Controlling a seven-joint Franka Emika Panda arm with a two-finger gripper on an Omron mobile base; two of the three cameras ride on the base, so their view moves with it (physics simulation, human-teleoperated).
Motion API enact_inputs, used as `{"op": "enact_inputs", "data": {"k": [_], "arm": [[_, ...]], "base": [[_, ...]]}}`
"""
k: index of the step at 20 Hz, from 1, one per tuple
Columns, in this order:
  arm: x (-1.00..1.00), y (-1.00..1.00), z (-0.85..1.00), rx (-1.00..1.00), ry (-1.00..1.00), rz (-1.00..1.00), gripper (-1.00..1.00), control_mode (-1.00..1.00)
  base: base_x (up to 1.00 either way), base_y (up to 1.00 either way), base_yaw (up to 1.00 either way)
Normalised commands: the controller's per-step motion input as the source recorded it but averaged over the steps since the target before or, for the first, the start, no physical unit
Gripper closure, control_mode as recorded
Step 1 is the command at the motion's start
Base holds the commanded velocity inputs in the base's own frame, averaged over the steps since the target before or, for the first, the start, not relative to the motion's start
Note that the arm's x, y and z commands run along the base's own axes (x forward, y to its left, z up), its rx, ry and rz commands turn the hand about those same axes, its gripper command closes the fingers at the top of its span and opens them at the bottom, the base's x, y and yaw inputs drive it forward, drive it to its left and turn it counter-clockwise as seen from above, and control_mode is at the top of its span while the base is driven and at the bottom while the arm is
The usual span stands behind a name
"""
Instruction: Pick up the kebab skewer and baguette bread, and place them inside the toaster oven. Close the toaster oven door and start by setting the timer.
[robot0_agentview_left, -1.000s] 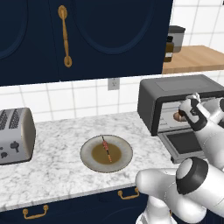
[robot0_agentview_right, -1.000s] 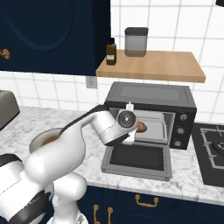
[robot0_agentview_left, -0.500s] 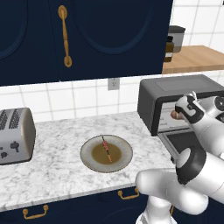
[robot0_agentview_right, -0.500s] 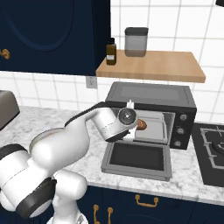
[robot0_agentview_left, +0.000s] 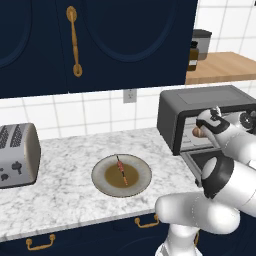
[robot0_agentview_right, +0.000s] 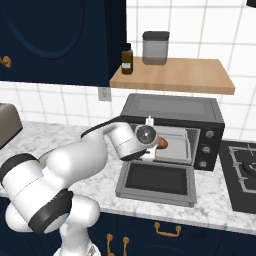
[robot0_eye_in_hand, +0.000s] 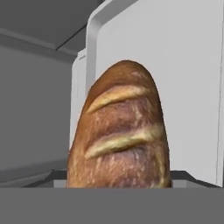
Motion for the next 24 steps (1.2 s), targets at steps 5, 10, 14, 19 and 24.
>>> {"op": "enact_inputs", "data": {"k": [5,10,14,19,24], "arm": [[0.24,-0.11,-0.08,0.0,0.0,0.0,1.0,-1.0],[0.13,0.0,-0.02,0.0,0.05,0.0,-1.0,-1.0],[0.0,0.0,0.0,0.0,0.01,0.0,-1.0,-1.0],[0.0,0.0,0.0,0.0,0.03,0.0,-1.0,-1.0],[0.0,-0.02,0.0,0.0,0.05,0.0,-1.0,-1.0]], "base": [[0.0,0.0,0.0],[0.0,0.0,0.0],[0.0,0.0,0.0],[0.0,0.0,0.0],[0.0,0.0,0.0]]}}
